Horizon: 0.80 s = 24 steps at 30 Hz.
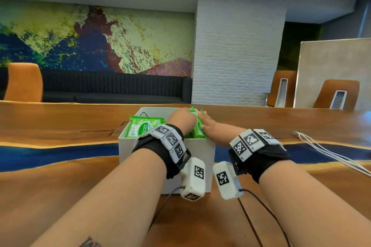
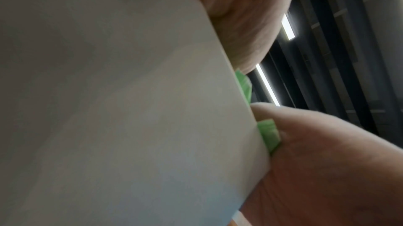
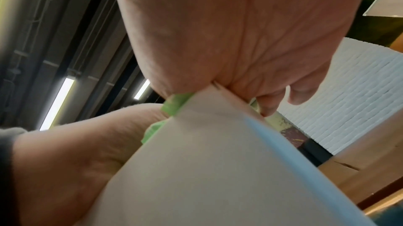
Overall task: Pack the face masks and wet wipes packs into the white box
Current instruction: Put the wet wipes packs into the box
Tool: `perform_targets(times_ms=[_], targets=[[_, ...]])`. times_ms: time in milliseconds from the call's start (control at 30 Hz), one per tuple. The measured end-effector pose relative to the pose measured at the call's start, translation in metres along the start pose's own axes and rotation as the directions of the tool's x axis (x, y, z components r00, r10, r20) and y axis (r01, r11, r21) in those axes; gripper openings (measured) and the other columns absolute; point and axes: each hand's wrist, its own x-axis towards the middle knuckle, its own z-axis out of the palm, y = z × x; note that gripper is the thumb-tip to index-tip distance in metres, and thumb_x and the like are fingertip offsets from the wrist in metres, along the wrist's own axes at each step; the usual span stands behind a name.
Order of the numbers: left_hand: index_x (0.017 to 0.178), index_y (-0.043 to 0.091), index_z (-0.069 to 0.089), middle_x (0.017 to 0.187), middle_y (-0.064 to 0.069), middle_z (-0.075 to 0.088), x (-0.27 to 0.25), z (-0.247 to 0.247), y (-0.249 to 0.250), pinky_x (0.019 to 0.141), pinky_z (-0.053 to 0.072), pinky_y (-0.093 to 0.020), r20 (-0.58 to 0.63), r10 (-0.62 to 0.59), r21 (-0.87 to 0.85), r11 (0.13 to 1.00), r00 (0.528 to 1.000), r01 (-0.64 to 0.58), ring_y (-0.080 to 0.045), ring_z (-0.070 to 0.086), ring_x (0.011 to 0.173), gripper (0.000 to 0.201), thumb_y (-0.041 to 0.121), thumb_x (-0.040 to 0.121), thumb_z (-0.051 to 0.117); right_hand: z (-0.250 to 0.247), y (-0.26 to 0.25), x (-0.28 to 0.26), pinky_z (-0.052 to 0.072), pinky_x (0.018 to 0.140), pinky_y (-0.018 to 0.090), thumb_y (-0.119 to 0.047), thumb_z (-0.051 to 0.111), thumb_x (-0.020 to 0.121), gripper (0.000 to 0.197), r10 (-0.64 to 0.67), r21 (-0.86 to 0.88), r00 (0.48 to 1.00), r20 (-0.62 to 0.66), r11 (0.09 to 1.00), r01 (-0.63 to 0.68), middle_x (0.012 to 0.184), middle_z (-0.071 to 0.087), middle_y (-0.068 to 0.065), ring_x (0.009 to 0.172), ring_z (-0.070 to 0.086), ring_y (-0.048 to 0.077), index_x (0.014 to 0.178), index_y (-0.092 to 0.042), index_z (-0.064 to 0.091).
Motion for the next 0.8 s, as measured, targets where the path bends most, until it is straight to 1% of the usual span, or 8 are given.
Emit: perform_targets(times_ms=[167, 267, 300, 367, 467, 533, 633, 800], targets=[[0.126, 0.000, 0.056, 0.128, -0.020, 0.056, -0.011, -0.006, 0.004, 0.099, 0.042, -0.034, 0.010, -0.098, -0.218, 0.971, 0.995, 0.098, -0.033, 0.053, 0.119, 0.034, 0.006, 0.096, 0.040, -0.002, -0.004, -0.001, 0.002, 0.116, 0.031, -0.015, 0.022, 0.104, 0.054, 0.025, -0.037, 1.000, 0.007, 0.999, -0.024, 0.158, -0.015, 0.009, 0.147, -0.006, 0.023, 0.151, -0.011, -0.005], [0.100, 0.012, 0.064, 0.103, -0.019, 0.065, -0.021, -0.013, -0.007, 0.089, 0.051, -0.039, -0.015, -0.167, -0.449, 0.882, 0.986, 0.142, -0.032, 0.062, 0.096, 0.026, 0.007, 0.088, 0.041, -0.005, -0.005, -0.007, 0.004, 0.119, 0.037, -0.017, 0.021, 0.104, 0.053, 0.057, -0.097, 0.998, -0.018, 0.994, -0.058, 0.159, -0.009, 0.008, 0.147, -0.002, 0.024, 0.152, -0.015, -0.002], [0.100, 0.015, 0.062, 0.104, -0.017, 0.065, -0.024, -0.017, -0.012, 0.089, 0.050, -0.038, -0.036, -0.178, -0.444, 0.884, 0.983, 0.144, -0.031, 0.061, 0.095, 0.025, 0.010, 0.087, 0.042, -0.006, -0.005, -0.010, 0.007, 0.119, 0.037, -0.019, 0.022, 0.104, 0.053, 0.053, -0.109, 0.998, -0.040, 0.992, -0.057, 0.159, -0.005, 0.009, 0.147, 0.002, 0.024, 0.152, -0.017, 0.001], [0.123, 0.021, 0.057, 0.120, -0.012, 0.060, -0.030, -0.026, -0.033, 0.093, 0.046, -0.038, -0.086, -0.235, -0.351, 0.917, 0.968, 0.191, -0.030, 0.056, 0.109, 0.038, 0.018, 0.087, 0.044, -0.008, -0.008, -0.015, 0.016, 0.116, 0.035, -0.029, 0.026, 0.103, 0.052, 0.035, -0.083, 0.994, -0.105, 0.996, -0.044, 0.159, 0.009, 0.010, 0.145, 0.016, 0.025, 0.152, -0.022, 0.008], [0.138, 0.030, 0.042, 0.135, -0.009, 0.046, -0.040, -0.034, -0.063, 0.097, 0.038, -0.041, -0.188, -0.334, -0.095, 0.942, 0.924, 0.321, -0.030, 0.043, 0.124, 0.049, 0.027, 0.089, 0.045, -0.008, -0.016, -0.011, 0.030, 0.109, 0.035, -0.045, 0.036, 0.098, 0.062, 0.026, -0.065, 0.983, -0.180, 0.997, -0.038, 0.153, 0.029, 0.010, 0.136, 0.037, 0.028, 0.151, -0.026, 0.010], [0.142, 0.029, 0.036, 0.140, -0.010, 0.040, -0.044, -0.034, -0.078, 0.100, 0.036, -0.044, -0.129, -0.391, -0.023, 0.920, 0.911, 0.391, -0.032, 0.041, 0.126, 0.050, 0.029, 0.092, 0.041, -0.006, -0.022, -0.002, 0.027, 0.114, 0.038, -0.045, 0.042, 0.095, 0.071, 0.051, -0.114, 0.987, -0.155, 0.991, -0.070, 0.157, 0.019, 0.010, 0.141, 0.029, 0.028, 0.151, -0.028, 0.004], [0.147, 0.025, 0.027, 0.147, -0.012, 0.034, -0.042, -0.030, -0.090, 0.107, 0.034, -0.045, 0.022, -0.402, -0.043, 0.914, 0.915, 0.403, -0.035, 0.040, 0.130, 0.050, 0.028, 0.097, 0.032, -0.002, -0.029, 0.009, 0.019, 0.117, 0.044, -0.035, 0.037, 0.098, 0.067, 0.139, -0.174, 0.986, -0.091, 0.973, -0.154, 0.159, 0.002, 0.013, 0.145, 0.014, 0.033, 0.152, -0.023, -0.001], [0.147, 0.013, 0.026, 0.149, -0.015, 0.033, -0.037, -0.027, -0.089, 0.109, 0.034, -0.043, 0.116, -0.409, 0.052, 0.913, 0.905, 0.406, -0.033, 0.036, 0.135, 0.053, 0.017, 0.095, 0.034, -0.003, -0.030, 0.015, 0.024, 0.114, 0.045, -0.027, 0.033, 0.098, 0.058, 0.168, -0.194, 0.977, -0.133, 0.962, -0.192, 0.155, 0.019, 0.017, 0.140, 0.024, 0.036, 0.151, -0.015, 0.011]])
